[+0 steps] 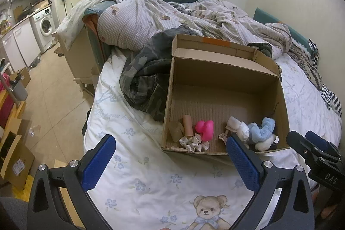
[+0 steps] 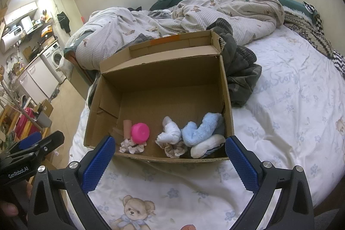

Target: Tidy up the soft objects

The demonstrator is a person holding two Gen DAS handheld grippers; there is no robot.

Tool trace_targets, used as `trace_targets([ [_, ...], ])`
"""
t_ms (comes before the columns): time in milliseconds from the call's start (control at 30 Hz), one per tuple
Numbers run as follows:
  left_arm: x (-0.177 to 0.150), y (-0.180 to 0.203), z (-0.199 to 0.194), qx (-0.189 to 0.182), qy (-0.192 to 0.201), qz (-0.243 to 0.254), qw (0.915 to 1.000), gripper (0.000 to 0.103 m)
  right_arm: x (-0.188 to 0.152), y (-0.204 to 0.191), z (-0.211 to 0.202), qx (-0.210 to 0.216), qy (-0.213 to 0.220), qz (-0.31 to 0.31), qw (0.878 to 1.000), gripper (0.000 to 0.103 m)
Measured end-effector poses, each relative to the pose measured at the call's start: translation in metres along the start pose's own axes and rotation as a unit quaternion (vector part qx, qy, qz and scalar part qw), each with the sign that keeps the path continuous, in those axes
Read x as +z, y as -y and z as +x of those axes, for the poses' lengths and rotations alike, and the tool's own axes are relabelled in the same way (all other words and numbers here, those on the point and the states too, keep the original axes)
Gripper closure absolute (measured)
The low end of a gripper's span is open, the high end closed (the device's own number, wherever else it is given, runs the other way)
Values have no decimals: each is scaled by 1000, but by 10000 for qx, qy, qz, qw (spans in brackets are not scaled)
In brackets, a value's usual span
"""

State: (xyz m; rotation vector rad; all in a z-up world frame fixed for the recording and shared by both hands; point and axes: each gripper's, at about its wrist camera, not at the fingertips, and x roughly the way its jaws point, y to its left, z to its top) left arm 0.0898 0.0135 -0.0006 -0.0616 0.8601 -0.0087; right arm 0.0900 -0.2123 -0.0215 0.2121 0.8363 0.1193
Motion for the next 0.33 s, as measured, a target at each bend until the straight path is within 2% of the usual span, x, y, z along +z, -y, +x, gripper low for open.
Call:
trace_targets([
  [333, -1, 1, 0, -22, -5, -9, 10000, 1, 2, -2, -2, 14, 16, -10, 10000, 0],
])
